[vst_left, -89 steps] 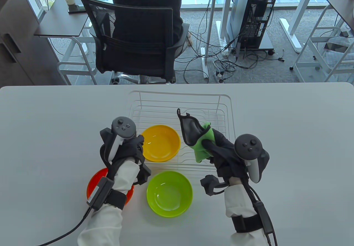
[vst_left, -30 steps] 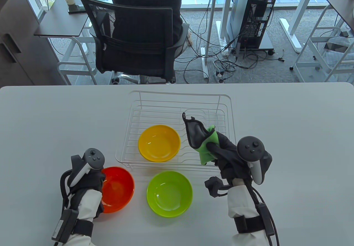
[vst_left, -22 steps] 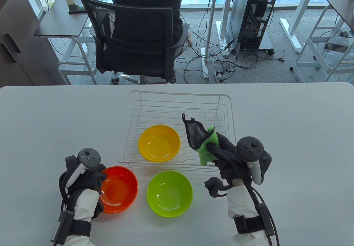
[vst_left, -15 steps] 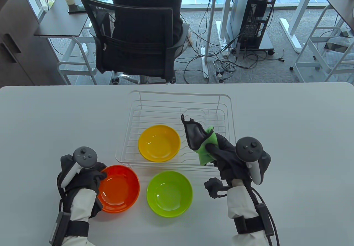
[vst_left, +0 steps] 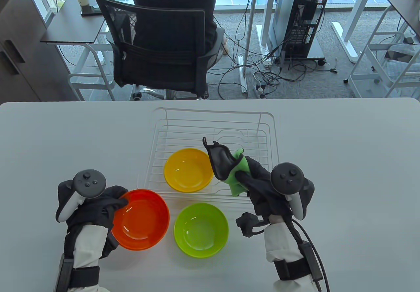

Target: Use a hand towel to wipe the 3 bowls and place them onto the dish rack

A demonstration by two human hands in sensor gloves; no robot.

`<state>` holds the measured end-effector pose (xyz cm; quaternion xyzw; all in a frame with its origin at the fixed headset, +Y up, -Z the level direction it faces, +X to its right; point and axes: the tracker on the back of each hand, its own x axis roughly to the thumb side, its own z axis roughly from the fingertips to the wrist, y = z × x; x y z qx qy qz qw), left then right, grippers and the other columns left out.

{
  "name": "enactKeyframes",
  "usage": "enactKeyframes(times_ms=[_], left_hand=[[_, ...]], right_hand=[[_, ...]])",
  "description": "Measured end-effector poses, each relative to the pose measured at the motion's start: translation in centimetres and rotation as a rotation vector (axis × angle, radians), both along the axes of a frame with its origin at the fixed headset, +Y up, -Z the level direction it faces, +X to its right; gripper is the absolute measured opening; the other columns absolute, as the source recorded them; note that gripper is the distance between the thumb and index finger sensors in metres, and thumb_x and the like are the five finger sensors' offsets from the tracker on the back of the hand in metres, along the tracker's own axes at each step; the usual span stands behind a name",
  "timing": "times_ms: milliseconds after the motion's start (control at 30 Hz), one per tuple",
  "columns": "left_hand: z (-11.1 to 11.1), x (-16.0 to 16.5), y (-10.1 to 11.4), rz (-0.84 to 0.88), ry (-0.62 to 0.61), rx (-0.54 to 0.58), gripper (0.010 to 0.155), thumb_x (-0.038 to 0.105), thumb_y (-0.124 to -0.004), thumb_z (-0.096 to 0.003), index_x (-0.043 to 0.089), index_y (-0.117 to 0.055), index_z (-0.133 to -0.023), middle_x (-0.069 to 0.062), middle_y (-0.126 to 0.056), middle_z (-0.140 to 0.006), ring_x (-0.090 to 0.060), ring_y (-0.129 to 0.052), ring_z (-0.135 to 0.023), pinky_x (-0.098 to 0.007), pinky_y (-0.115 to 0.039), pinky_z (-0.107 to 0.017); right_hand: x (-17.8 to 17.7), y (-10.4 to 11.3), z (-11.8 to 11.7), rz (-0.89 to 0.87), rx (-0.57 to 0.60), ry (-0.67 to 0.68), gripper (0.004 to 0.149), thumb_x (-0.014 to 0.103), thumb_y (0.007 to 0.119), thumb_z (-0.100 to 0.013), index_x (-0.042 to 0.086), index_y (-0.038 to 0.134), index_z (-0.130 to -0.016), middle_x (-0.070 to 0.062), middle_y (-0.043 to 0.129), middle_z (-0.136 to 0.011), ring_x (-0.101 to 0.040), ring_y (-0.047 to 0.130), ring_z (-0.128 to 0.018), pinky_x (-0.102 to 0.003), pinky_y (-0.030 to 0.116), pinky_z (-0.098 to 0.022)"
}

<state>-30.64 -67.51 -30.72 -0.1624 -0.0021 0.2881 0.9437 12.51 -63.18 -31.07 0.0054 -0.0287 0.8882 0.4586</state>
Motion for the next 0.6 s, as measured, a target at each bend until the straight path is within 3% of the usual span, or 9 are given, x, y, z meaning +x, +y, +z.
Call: enactKeyframes(times_ms=[300,600], left_hand=[[0.4,2.4,1.1,0.148,-0.014,0.197,0.043,0.024,-0.077,-0.0544,0.009,-0.078,-0.095,-0.023,-0.095,-0.081,-0.033,-0.109,-0.055,-0.035,-0.095,-0.032],[0.7,4.7,1.0,0.2,0.035,0.263,0.046,0.02,-0.076,-0.0554,0.0,-0.074,-0.097,-0.031,-0.095,-0.076,-0.033,-0.113,-0.05,-0.029,-0.099,-0.026]], right_hand=[[-3.9,2.7,2.3,0.07,0.219,0.086,0.057,0.033,0.088,-0.04,0.02,0.078,-0.095,-0.018,0.088,-0.084,-0.023,0.104,-0.053,-0.03,0.092,-0.035],[-8.2,3.7,5.1,0.242,0.439,0.187,0.056,0.032,0.089,-0.039,0.022,0.078,-0.093,-0.016,0.087,-0.085,-0.022,0.104,-0.056,-0.03,0.094,-0.037]])
